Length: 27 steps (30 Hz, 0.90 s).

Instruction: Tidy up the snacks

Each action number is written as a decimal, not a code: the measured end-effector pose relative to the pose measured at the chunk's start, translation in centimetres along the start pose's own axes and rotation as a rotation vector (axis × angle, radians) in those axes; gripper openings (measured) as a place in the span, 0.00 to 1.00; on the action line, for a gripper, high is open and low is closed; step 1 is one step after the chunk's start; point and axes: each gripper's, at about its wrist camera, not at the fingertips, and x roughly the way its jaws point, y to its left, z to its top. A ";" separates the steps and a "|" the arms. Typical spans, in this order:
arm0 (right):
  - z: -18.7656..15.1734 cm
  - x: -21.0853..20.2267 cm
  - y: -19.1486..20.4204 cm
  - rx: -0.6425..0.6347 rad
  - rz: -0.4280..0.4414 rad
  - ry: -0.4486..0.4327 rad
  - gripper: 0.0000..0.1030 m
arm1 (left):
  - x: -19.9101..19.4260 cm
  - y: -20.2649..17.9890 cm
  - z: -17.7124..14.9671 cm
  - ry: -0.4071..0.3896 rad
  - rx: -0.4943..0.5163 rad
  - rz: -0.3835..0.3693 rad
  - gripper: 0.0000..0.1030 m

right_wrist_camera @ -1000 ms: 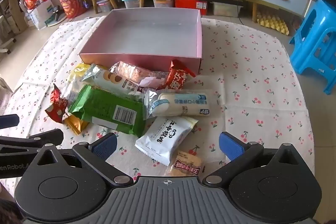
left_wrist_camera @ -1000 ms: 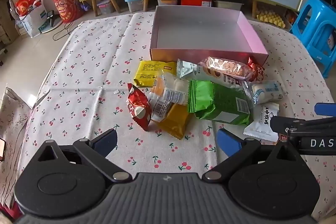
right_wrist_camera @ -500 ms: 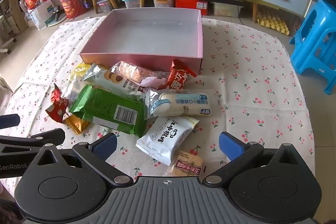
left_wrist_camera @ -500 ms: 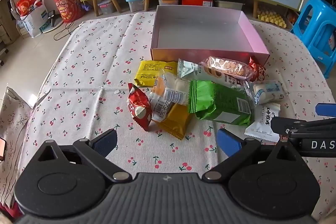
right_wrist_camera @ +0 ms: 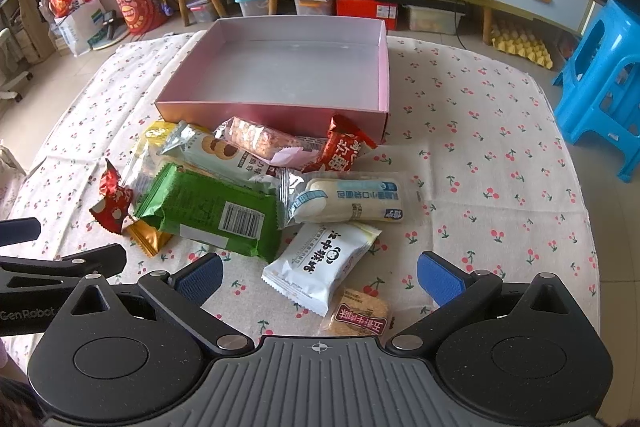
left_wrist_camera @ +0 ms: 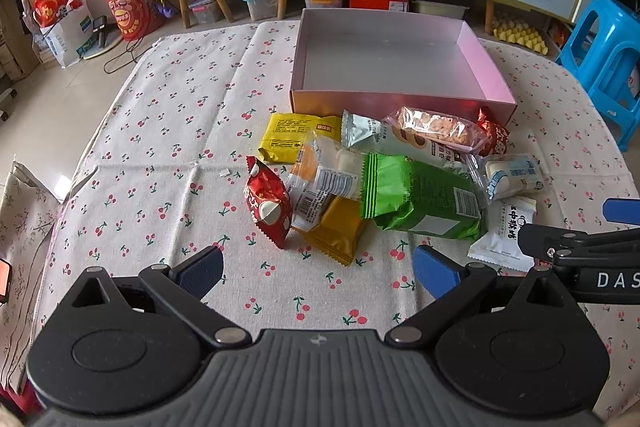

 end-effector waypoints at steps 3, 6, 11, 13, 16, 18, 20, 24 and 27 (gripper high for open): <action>0.0 0.0 0.0 0.000 -0.001 0.000 1.00 | 0.0 0.0 0.0 0.003 -0.002 0.001 0.98; 0.0 0.0 0.0 0.000 -0.001 0.000 1.00 | 0.0 0.0 -0.1 0.004 -0.001 0.001 0.98; 0.0 0.0 0.0 0.001 -0.001 -0.002 1.00 | 0.0 0.0 0.0 0.003 -0.002 0.002 0.98; 0.0 0.0 0.0 0.000 -0.001 -0.001 1.00 | 0.0 0.0 -0.1 0.003 -0.003 0.001 0.98; 0.0 0.0 0.0 -0.001 -0.001 -0.001 1.00 | 0.0 0.0 -0.1 0.004 -0.003 0.000 0.98; 0.0 0.0 0.0 -0.001 -0.001 -0.001 1.00 | 0.0 0.0 -0.1 0.004 -0.004 0.000 0.98; 0.0 0.0 0.0 0.000 -0.002 -0.001 1.00 | 0.1 0.0 -0.1 0.003 -0.004 0.000 0.98; 0.0 0.1 0.1 -0.001 -0.002 -0.001 1.00 | 0.1 0.0 -0.1 0.003 -0.006 -0.001 0.98; 0.0 0.1 0.1 -0.001 -0.001 -0.001 1.00 | 0.1 0.0 -0.1 0.004 -0.008 -0.001 0.98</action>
